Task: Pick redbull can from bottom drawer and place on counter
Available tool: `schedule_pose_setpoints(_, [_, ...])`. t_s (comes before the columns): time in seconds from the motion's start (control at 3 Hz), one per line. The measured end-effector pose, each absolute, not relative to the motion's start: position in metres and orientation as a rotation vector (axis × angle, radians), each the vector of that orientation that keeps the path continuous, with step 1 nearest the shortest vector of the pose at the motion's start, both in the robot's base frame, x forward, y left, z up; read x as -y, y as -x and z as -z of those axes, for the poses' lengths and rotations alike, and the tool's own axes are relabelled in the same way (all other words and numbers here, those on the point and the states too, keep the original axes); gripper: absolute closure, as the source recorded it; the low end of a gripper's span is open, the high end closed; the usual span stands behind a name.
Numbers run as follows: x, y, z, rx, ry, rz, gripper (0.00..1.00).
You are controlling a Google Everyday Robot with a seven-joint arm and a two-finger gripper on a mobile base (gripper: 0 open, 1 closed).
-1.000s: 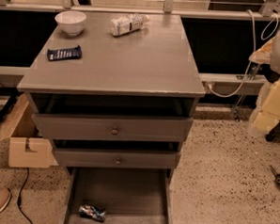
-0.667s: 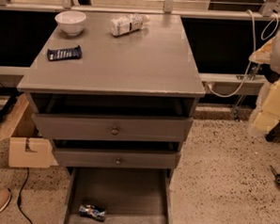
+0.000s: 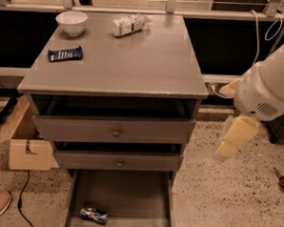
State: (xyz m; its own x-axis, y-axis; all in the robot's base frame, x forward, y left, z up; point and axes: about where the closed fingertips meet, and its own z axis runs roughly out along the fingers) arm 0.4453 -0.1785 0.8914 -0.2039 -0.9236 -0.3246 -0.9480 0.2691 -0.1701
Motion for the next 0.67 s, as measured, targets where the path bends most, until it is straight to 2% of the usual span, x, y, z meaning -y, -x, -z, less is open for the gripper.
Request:
schedule_pose_setpoints(0.33, [0.1359,-0.4508,-0.8381,-2.137,1.666,-0.240,0.00])
schedule_pose_setpoints(0.67, [0.1358,-0.4508,-0.8381,-2.137,1.666,-0.240,0.00])
